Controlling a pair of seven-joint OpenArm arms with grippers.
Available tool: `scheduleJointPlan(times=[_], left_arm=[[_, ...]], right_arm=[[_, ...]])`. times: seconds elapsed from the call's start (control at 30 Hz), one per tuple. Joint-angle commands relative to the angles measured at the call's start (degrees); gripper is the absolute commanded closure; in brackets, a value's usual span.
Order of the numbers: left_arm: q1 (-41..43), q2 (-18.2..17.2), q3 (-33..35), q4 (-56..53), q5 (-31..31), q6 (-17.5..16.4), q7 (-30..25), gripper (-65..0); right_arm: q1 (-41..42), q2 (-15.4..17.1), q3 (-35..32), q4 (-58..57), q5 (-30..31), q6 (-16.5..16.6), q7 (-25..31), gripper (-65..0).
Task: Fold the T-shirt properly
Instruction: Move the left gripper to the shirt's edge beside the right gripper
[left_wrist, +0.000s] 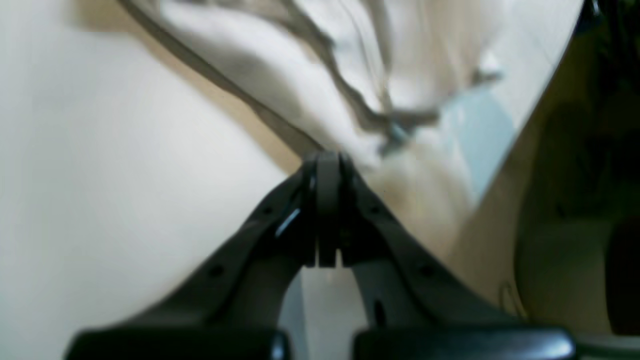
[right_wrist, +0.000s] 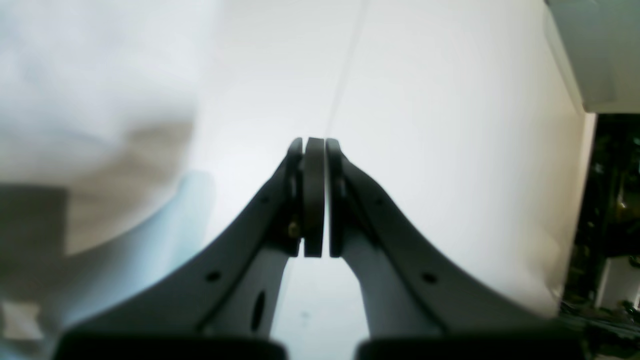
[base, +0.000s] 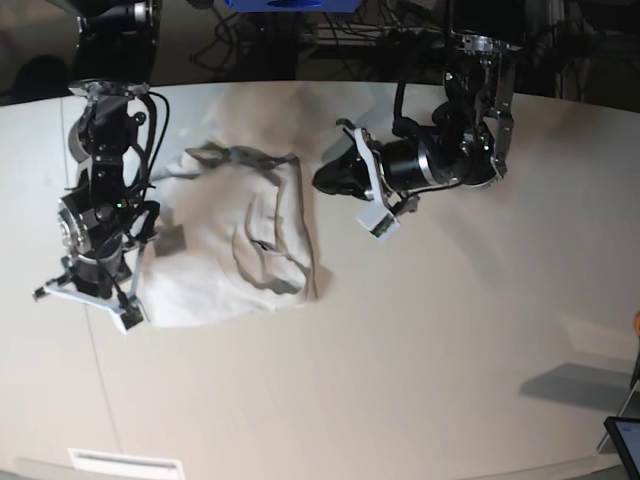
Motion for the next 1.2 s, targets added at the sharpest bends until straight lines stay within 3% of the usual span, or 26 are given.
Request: scheduleJointPlan(times=[0.0, 0.27, 0.47, 0.63, 0.9, 1.03, 1.17], left_arm=[[0.3, -0.2, 0.6, 1.2, -1.7, -0.2, -1.4, 0.0], [6.8, -0.2, 1.9, 9.4, -1.7, -0.2, -1.3, 0.0], [6.8, 0.3, 9.7, 9.3, -1.8, -0.2, -1.6, 0.0], [6.8, 1.1, 9.6, 9.2, -1.7, -0.2, -1.6, 0.0], [0.1, 1.1, 10.6, -1.3, -2.0, -0.2, -1.3, 0.0], [-2.7, 1.0, 14.6, -5.2, -2.0, -0.5, -1.2, 0.0], [-4.5, 1.1, 20.8, -6.0, -2.1, -0.5, -1.2, 0.0]], right_arm=[[-0.6, 0.3, 0.8, 0.8, -0.3, 0.0, 0.6, -1.0], [-3.0, 0.6, 7.9, -0.1, 0.1, 0.0, 1.0, -1.2], [-3.5, 1.1, 9.4, -4.4, -0.3, 0.0, 1.0, -1.2], [-6.4, 1.2, 9.0, -4.7, 0.1, 0.0, 1.0, -1.2], [-10.3, 0.1, 8.8, -4.6, 0.2, 0.1, 2.9, -1.2], [-10.9, -0.5, 8.8, -4.6, 0.2, 0.2, 3.8, -1.2], [-10.7, -0.5, 8.8, -4.6, 0.2, 4.7, 3.8, -1.2]])
